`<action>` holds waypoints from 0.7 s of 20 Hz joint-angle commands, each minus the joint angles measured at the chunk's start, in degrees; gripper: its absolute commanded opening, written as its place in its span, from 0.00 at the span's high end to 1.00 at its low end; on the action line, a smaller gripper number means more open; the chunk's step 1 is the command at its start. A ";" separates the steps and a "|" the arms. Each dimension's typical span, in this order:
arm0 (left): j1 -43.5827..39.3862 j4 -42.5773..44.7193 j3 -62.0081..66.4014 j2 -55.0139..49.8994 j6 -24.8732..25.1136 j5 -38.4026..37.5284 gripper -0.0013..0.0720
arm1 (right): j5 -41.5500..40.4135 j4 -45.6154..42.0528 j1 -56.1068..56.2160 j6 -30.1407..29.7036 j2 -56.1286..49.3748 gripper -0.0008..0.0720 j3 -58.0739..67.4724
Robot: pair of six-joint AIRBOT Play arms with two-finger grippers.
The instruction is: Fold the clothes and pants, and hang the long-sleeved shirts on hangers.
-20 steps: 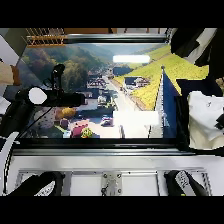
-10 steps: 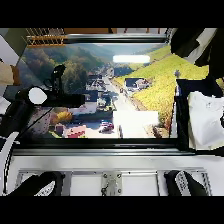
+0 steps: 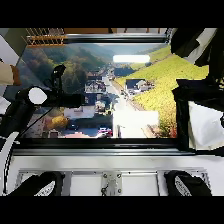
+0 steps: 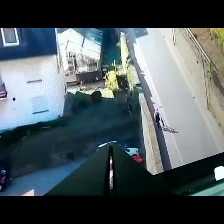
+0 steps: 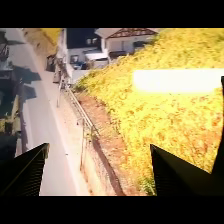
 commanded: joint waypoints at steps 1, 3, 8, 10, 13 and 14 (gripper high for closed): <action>-0.02 0.02 0.00 0.02 0.02 -0.07 0.97 | -0.15 0.87 5.86 -0.61 -2.16 0.03 -0.02; 0.00 0.02 0.00 0.02 0.02 -0.22 0.97 | -0.15 0.85 5.86 -0.61 -2.27 0.53 -0.02; -0.02 -0.04 0.00 0.02 0.00 -0.15 0.97 | -0.20 0.87 5.86 -0.59 -2.29 0.97 -0.02; 0.00 -0.02 0.00 0.02 0.02 -0.07 0.97 | -0.17 0.87 5.86 -0.59 -2.27 0.97 -0.02; -0.02 -0.04 0.00 0.02 0.00 -0.09 0.97 | -0.20 0.87 5.86 -0.59 -2.29 0.97 -0.02; -0.02 -0.04 0.00 0.02 0.00 -0.09 0.97 | -0.20 0.87 5.86 -0.59 -2.27 0.97 -0.02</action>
